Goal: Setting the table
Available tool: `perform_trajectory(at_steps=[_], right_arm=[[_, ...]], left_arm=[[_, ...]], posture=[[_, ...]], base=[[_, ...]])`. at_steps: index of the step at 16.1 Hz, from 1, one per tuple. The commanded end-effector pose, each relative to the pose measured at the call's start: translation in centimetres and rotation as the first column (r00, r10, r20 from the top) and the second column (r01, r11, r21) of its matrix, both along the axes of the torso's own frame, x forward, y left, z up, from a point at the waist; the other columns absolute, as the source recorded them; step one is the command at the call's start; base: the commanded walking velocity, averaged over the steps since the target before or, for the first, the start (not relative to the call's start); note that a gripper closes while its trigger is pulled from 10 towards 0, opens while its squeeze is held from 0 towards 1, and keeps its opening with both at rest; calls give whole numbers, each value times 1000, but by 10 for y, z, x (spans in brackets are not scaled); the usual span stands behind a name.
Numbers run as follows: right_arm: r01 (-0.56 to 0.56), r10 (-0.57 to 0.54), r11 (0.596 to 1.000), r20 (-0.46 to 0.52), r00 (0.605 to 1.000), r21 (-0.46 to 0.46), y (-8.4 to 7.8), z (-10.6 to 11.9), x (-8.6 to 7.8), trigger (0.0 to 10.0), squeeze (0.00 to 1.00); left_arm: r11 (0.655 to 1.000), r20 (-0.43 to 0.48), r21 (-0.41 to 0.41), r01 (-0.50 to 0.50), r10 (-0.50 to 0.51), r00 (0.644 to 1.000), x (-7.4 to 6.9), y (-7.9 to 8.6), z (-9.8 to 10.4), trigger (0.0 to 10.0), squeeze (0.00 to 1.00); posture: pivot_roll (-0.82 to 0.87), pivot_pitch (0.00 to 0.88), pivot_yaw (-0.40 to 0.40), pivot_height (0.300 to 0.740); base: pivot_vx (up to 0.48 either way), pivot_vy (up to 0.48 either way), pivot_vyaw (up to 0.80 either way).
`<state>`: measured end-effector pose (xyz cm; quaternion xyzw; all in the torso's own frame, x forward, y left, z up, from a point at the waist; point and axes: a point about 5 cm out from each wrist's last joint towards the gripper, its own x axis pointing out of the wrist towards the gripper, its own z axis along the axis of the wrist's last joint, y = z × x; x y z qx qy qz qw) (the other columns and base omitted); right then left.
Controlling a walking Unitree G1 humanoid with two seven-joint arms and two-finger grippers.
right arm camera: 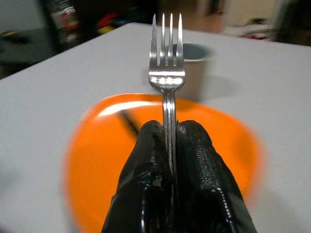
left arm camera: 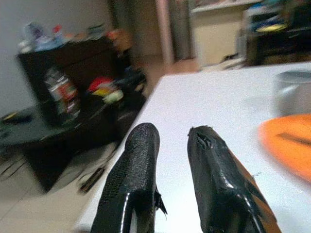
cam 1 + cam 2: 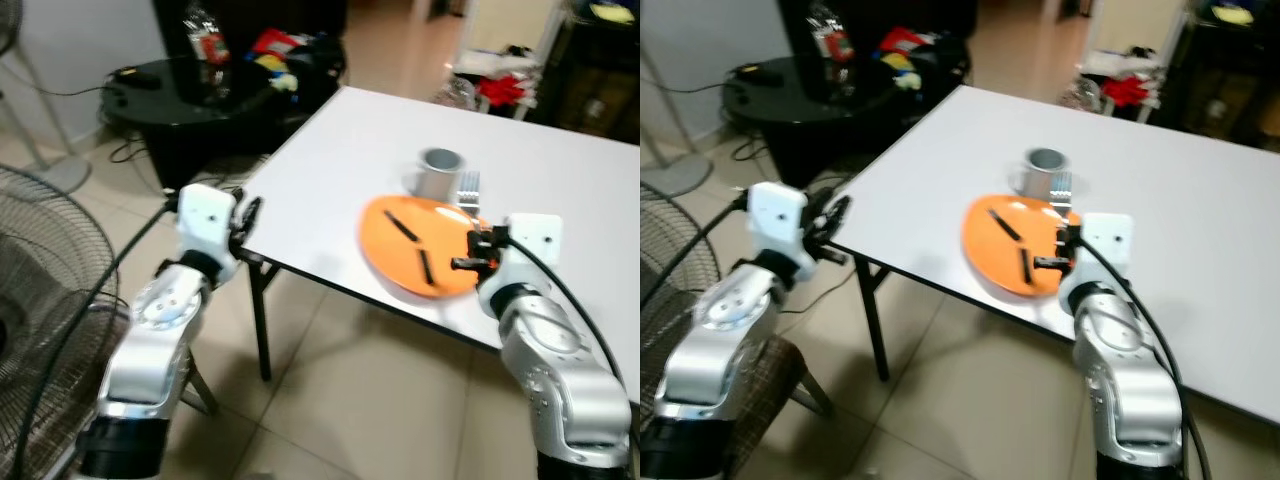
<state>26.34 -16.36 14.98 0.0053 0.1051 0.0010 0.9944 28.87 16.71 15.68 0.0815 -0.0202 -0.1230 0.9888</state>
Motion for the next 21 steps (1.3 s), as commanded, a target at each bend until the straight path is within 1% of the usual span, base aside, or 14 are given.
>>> perform_trajectory(at_steps=[1, 6, 10, 14, 18, 21], right_arm=[[4, -3, 1000, 18, 1000, -17, -3, 2, 0, 10000, 0], [13, -12, 1000, 62, 998, -11, -4, 9, 1, 10000, 0], [19, -18, 1000, 58, 998, -9, -4, 8, -1, 10000, 0], [22, -20, 999, 72, 997, -23, -6, 9, -2, 10000, 0], [-2, 3, 1000, 72, 997, -23, -3, 9, -6, 10000, 0], [1, 0, 1000, 74, 997, -22, -2, 9, -5, 10000, 0]], left_arm=[[1000, 3, -6, 3, -3, 1000, 0, -1, 0, 10000, 0], [1000, 13, 5, 14, -14, 1000, 0, -3, 2, 10000, 0], [999, 19, 18, 29, -29, 999, 2, -4, 4, 10000, 0], [1000, 18, 4, 28, -28, 999, 3, -7, 4, 10000, 0], [1000, 17, -4, 24, -24, 1000, 1, -8, 2, 10000, 0], [1000, 16, -5, 27, -26, 1000, 0, -10, 2, 10000, 0]], posture=[[16, 0, 25, 740], [13, 0, 32, 740], [5, 0, 44, 740], [-2, 0, 42, 740], [3, 0, 27, 740], [6, 0, 27, 740]], base=[[356, 0, 0], [360, 0, 0], [359, 0, 0], [358, 0, 0], [359, 0, 0], [356, 0, 0]])
